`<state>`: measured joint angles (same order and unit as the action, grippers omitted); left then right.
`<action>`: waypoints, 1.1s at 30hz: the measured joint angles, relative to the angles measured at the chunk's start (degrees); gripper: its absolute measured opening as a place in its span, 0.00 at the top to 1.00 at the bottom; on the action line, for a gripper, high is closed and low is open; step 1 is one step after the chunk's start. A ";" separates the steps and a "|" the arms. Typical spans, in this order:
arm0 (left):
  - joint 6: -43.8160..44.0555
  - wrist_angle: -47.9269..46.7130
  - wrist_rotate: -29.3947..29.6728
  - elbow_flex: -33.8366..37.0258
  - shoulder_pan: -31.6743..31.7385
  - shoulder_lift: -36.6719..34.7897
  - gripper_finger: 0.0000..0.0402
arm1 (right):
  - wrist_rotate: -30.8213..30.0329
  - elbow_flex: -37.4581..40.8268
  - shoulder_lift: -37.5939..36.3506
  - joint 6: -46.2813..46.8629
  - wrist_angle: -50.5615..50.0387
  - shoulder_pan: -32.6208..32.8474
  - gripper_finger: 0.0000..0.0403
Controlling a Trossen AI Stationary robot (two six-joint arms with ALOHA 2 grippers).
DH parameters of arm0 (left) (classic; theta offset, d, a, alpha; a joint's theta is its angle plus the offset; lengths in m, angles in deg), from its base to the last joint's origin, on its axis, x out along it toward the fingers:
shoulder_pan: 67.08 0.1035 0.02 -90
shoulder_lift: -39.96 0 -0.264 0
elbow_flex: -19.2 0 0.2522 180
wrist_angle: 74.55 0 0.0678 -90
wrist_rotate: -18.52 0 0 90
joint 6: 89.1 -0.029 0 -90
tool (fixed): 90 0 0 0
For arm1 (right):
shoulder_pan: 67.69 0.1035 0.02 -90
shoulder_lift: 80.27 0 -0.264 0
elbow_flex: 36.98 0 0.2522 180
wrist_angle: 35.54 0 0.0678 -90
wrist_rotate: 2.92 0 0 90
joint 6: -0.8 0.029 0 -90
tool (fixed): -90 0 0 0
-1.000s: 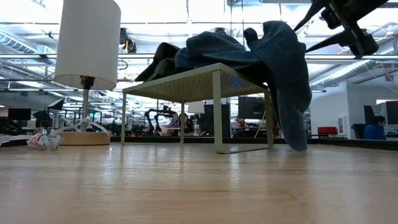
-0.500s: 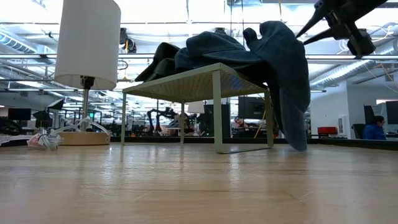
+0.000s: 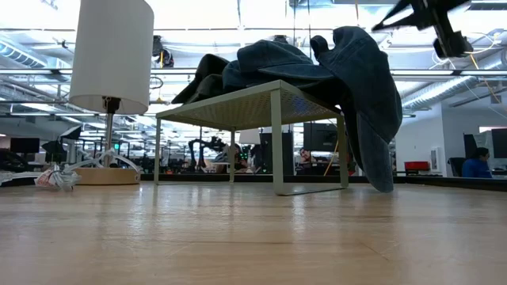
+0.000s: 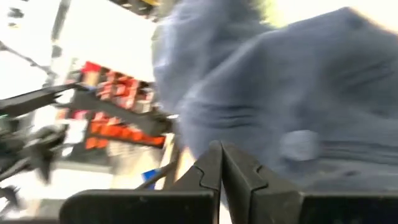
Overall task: Pick & Place hat
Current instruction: Stack the blue cap on top of the stacked blue caps on the shelf
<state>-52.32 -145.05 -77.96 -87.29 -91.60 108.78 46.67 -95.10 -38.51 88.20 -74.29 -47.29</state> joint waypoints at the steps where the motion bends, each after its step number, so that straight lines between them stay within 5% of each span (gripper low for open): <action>1: -0.32 0.00 0.00 0.00 0.02 0.00 0.33 | 0.01 0.00 -0.18 -1.30 1.91 0.45 1.00; 10: -0.65 0.00 0.30 0.00 0.00 0.00 0.33 | 0.57 0.00 -1.08 -9.92 13.26 3.84 1.00; 16: -0.43 0.00 -0.22 0.00 0.01 0.00 0.33 | 7.27 -0.02 -2.31 -18.11 18.35 4.37 0.97; 23: 1.52 0.00 -1.01 0.00 -0.01 0.00 0.33 | 12.03 0.00 -3.67 -13.45 16.60 2.97 0.71; 28: 2.97 0.02 -0.98 0.00 0.02 0.02 0.33 | 7.44 -0.02 -3.53 -16.71 15.05 2.50 0.49; 33: 4.82 0.02 -0.88 0.00 0.08 0.00 0.33 | 6.85 -0.02 -6.18 -9.46 5.42 2.07 0.42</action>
<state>-47.49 -145.04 -78.84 -87.29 -91.52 108.78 53.52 -95.12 -44.69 78.74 -68.87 -45.23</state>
